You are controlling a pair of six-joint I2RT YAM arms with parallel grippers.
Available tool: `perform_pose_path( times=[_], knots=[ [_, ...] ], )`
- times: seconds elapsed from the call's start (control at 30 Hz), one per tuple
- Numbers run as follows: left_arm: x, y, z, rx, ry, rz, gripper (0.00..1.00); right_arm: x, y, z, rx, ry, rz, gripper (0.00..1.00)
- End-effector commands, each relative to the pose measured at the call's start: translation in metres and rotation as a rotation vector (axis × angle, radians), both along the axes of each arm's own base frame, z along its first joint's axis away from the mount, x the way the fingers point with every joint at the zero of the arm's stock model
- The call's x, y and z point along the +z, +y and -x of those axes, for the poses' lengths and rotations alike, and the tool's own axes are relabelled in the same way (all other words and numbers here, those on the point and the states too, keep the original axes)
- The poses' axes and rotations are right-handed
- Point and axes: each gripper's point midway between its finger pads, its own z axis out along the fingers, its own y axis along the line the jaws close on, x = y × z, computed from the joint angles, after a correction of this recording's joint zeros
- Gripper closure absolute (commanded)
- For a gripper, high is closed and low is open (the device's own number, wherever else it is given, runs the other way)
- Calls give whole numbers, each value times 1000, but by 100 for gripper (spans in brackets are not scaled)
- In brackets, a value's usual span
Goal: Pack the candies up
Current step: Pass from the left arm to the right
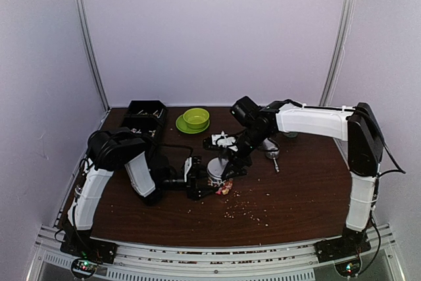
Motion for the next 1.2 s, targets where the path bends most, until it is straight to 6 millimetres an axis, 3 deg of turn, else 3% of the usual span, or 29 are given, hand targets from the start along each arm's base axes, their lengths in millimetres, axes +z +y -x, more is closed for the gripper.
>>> perform_pose_path(
  times=[0.0, 0.13, 0.4, 0.73, 0.87, 0.93, 1.17],
  knots=[
    [-27, 13, -21, 162, 59, -55, 28, 6, 0, -6, -171, 12, -19, 16],
    [-26, 17, -26, 207, 60, -61, 28, 2, -4, -15, -292, -3, -7, 16],
    [-27, 20, -31, 245, 55, -67, 28, 15, -2, -16, -421, 15, -60, 16],
    [-27, 21, -31, 253, 52, -69, 27, 8, -2, -17, -514, 34, -42, 17],
    [-24, 15, -21, 175, 48, -59, 19, 5, 3, -7, -462, 54, -59, 17],
    [-24, 14, -16, 140, 45, -56, 4, 4, 4, -2, -430, 61, -62, 17],
    [-27, 10, -10, 92, 40, -54, 2, 15, 11, 14, -307, 76, -103, 17]
  ],
)
